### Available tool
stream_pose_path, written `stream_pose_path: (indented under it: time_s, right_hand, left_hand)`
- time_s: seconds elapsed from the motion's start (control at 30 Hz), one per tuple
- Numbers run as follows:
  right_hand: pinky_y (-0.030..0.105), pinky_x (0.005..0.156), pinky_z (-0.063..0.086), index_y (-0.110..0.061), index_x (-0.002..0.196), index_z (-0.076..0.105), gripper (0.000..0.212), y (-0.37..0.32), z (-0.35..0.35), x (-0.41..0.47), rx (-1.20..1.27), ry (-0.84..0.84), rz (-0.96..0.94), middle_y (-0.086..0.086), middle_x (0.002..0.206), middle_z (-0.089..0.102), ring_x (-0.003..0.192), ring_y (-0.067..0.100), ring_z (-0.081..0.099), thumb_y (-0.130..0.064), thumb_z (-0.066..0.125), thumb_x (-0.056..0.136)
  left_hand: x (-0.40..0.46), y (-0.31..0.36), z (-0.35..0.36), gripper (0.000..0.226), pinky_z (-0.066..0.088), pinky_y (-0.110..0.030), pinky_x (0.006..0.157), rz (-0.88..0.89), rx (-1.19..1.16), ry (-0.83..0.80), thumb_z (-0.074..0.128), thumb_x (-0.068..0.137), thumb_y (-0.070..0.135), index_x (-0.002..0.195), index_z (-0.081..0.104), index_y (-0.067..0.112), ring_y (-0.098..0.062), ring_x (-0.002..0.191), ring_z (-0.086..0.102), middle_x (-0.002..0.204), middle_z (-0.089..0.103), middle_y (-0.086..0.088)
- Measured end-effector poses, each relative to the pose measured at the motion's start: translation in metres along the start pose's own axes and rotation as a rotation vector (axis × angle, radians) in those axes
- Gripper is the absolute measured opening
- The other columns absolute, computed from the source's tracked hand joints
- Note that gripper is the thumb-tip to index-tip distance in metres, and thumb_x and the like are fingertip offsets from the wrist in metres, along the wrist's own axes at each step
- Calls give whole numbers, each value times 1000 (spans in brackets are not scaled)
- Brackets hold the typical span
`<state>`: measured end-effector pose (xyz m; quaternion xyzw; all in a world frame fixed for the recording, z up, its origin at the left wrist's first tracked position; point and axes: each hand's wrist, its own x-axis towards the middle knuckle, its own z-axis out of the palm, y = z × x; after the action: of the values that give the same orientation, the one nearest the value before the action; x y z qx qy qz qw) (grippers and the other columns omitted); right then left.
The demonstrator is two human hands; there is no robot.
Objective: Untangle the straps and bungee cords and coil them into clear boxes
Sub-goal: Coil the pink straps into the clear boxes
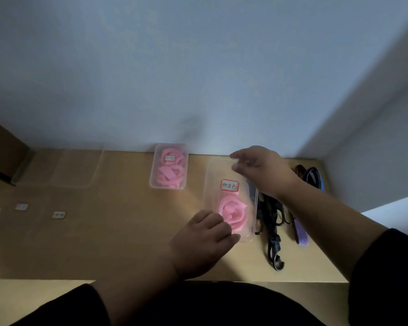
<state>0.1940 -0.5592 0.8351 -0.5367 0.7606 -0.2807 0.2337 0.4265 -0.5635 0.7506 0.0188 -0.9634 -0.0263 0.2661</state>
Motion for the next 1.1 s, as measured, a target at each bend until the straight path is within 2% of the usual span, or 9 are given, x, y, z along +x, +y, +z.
stream_pose_path:
  time_s: [0.13, 0.27, 0.4, 0.57, 0.67, 0.8, 0.87, 0.97, 1.1]
  right_hand:
    - [18, 78, 42, -24, 136, 61, 49, 38, 19, 2, -151, -136, 13, -9, 109, 57, 87, 2, 56, -35, 74, 90]
    - [38, 106, 44, -21, 147, 49, 60, 65, 46, 10, -292, -197, 31, 2, 135, 55, 126, 22, 52, -39, 68, 93]
    - [42, 107, 42, -19, 148, 45, 58, 76, 65, 17, -439, -213, -17, 5, 143, 54, 131, 27, 48, -42, 59, 97]
    - [42, 100, 46, -13, 149, 40, 58, 87, 79, 23, -567, -265, 19, 11, 141, 53, 125, 30, 51, -41, 46, 98]
    - [44, 102, 43, -11, 155, 30, 67, 95, 86, 25, -645, -299, 55, 14, 146, 49, 129, 31, 48, -51, 37, 101]
    - [46, 114, 34, -6, 155, 27, 79, 101, 94, 27, -701, -333, 57, 17, 154, 40, 141, 33, 38, -64, 29, 100]
    - [47, 123, 19, -5, 159, 18, 78, 100, 98, 31, -650, -358, 21, 18, 164, 23, 152, 33, 20, -58, 30, 102]
    - [48, 127, 6, -15, 162, 3, 69, 97, 108, 32, -597, -415, -53, 17, 168, 10, 156, 32, 7, -47, 27, 105]
    - [50, 123, 7, -23, 162, 5, 70, 97, 117, 28, -640, -379, -133, 14, 166, 18, 152, 33, 16, -56, 25, 103]
  left_hand:
    - [3, 4, 33, 22, 48, -40, 83, -36, -7, -172, 60, 92, 17, 113, 67, 20, -25, 85, 56, 90, 60, 0]
    - [8, 6, 52, 39, 51, -38, 85, -118, 52, -376, 60, 81, 18, 119, 66, 21, -25, 86, 57, 93, 63, 2]
    - [14, 7, 64, 36, 50, -39, 91, -186, 79, -496, 59, 79, 20, 113, 70, 22, -27, 93, 62, 99, 67, 0]
    - [17, 4, 76, 34, 58, -45, 88, -306, 2, -479, 79, 72, 19, 105, 77, 23, -38, 110, 66, 121, 69, -15]
    - [14, 1, 81, 45, 58, -49, 89, -352, -14, -537, 85, 72, 19, 115, 74, 23, -42, 123, 60, 133, 63, -19]
    - [13, -1, 88, 39, 57, -43, 93, -308, 38, -472, 58, 93, 23, 130, 68, 18, -34, 129, 56, 136, 63, -13]
    - [13, 1, 89, 44, 57, -37, 93, -294, 104, -474, 43, 93, 26, 128, 69, 19, -30, 126, 60, 132, 66, -9]
    - [13, 4, 91, 47, 56, -33, 90, -278, 164, -495, 41, 90, 27, 125, 72, 22, -29, 122, 63, 128, 69, -5]
    - [8, 5, 95, 42, 55, -35, 92, -257, 164, -453, 48, 88, 26, 121, 74, 22, -31, 117, 66, 122, 72, -4]
